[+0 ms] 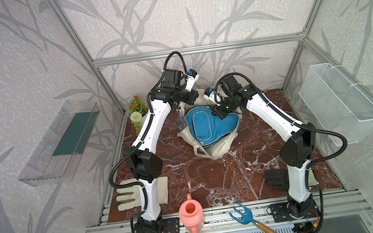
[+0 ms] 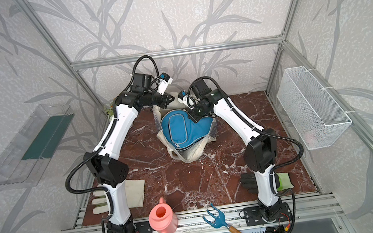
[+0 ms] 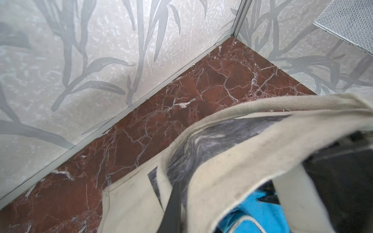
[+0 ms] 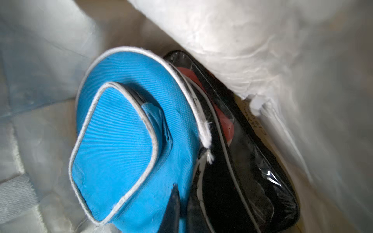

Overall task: Remove the ping pong set from the canvas bag
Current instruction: Pick up the ping pong set from the canvas bag.

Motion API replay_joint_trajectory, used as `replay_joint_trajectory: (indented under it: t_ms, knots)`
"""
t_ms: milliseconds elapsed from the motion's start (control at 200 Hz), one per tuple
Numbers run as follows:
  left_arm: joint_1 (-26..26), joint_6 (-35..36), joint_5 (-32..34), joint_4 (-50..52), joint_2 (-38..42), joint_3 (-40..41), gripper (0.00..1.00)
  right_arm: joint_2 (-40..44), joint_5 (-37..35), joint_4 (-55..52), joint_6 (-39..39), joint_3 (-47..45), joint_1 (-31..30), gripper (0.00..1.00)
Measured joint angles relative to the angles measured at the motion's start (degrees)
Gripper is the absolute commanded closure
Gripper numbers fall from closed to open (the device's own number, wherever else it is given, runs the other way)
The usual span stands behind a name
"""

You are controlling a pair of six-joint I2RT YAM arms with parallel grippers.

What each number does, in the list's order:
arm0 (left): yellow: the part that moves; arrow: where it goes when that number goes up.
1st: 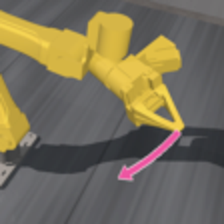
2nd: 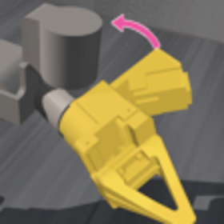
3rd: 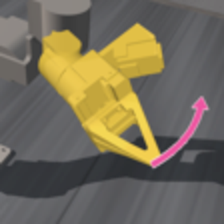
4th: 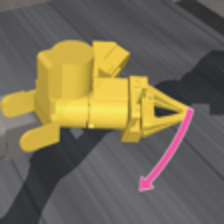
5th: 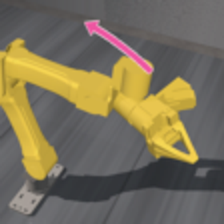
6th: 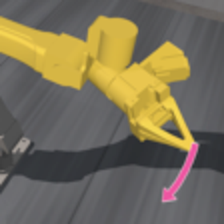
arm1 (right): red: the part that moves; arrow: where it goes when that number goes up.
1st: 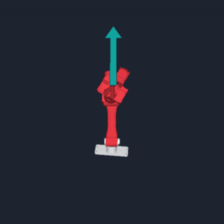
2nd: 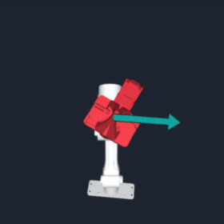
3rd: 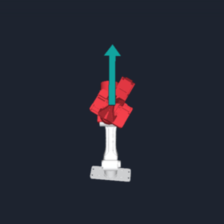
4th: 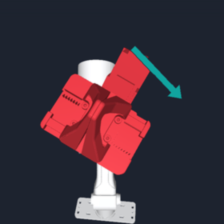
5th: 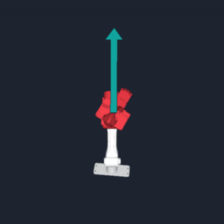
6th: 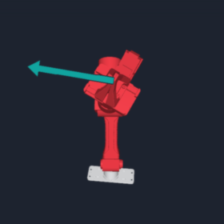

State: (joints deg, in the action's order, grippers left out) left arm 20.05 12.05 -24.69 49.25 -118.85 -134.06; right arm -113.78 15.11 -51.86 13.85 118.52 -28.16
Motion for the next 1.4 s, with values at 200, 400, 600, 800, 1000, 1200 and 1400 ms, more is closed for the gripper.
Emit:
replay_joint_trajectory:
  t_ms: [200, 400, 600, 800, 1000, 1200, 1400]
  knots:
    - [0.13, -0.2, -0.46, 1.4, -2.1, -2.84, 1.0, 0.24, -3.98, 2.16, -0.61, -0.44, 0.13, 1.0]
    - [0.22, -1.09, -0.7, 4.5, -5.07, -8.31, 1.0, 1.31, -3.04, 4.31, -0.61, -2.54, 0.42, 1.0]
    - [0.28, -4.24, -0.92, 10.36, -8.28, -15.96, 1.0, 1.31, -0.92, 4.17, -0.59, -2.34, 0.96, 1.0]
    - [0.07, -8.96, -0.35, 14.62, -8.39, -17.84, 1.0, 1.64, 3.1, 6.29, 0.33, -4.63, 1.01, 1.0]
    - [-0.63, -12.98, 1.01, 16.35, -8.48, -17.84, 1.0, 2.51, 9.33, 7.89, 2.01, -7.63, 1.4, 1.0]
    - [-0.85, -14.32, 1.25, 14.53, -9.6, -17.84, 1.0, 4.59, 10.91, 9.18, 2.71, -9.9, 1.33, 1.0]
    - [-1.42, -14.86, 1.75, 10.01, -11.76, -17.84, 1.0, 8.41, 10.6, 11.76, 2.73, -10.51, 1.09, 1.0]
